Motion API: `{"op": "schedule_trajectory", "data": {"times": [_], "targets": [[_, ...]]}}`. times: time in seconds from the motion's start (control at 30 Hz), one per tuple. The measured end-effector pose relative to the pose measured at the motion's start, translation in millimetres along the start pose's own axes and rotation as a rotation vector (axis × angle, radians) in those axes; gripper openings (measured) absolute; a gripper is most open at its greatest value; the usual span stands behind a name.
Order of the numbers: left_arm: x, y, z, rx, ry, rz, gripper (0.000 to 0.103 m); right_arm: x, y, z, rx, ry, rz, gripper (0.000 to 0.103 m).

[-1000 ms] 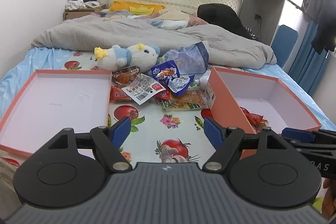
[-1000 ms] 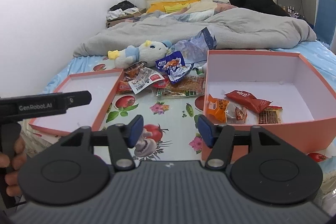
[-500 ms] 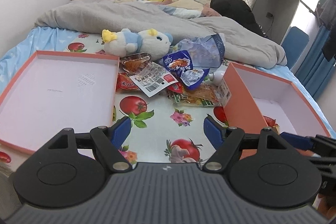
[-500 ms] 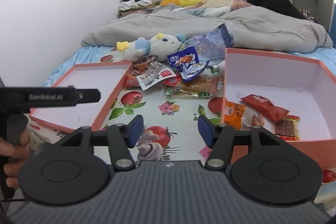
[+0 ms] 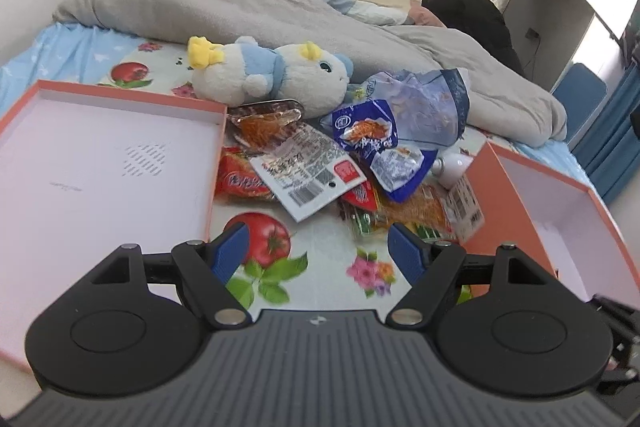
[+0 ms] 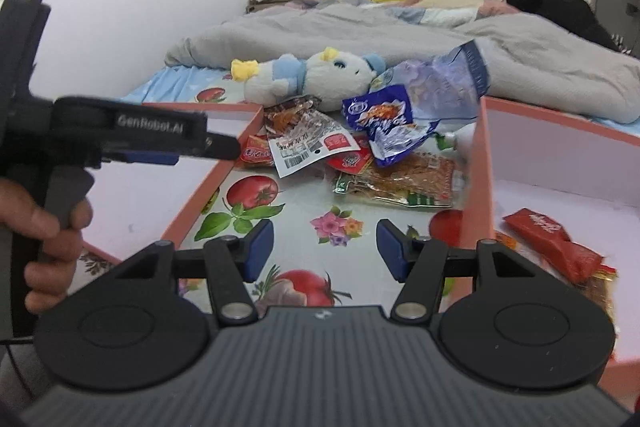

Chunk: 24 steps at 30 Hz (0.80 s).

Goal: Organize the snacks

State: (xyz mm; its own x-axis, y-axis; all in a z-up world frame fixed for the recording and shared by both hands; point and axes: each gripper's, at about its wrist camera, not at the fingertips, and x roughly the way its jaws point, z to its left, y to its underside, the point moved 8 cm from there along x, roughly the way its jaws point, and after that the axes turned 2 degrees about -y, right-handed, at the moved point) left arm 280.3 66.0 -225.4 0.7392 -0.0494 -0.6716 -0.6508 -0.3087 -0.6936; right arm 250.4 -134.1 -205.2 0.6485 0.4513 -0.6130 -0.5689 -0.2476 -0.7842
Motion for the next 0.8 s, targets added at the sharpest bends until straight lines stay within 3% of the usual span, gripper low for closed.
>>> {"op": "schedule_trajectory", "data": {"times": [0.33, 0.57, 0.8], "targets": [[66.2, -53.4, 4.2, 0.044, 0.007, 0.035, 0.08, 50.2, -36.4, -10.7, -0.065, 0.006, 0.028, 0.059], [117.6, -80.9, 9.4, 0.013, 0.016, 0.115, 0.08, 85.1, -77.6, -33.2, -0.05, -0.032, 0.017, 0.059], [166.3, -98.7, 13.8, -0.068, 0.051, 0.235, 0.08, 134.5, -99.9, -48.4, -0.112, -0.04, 0.09, 0.059]]}}
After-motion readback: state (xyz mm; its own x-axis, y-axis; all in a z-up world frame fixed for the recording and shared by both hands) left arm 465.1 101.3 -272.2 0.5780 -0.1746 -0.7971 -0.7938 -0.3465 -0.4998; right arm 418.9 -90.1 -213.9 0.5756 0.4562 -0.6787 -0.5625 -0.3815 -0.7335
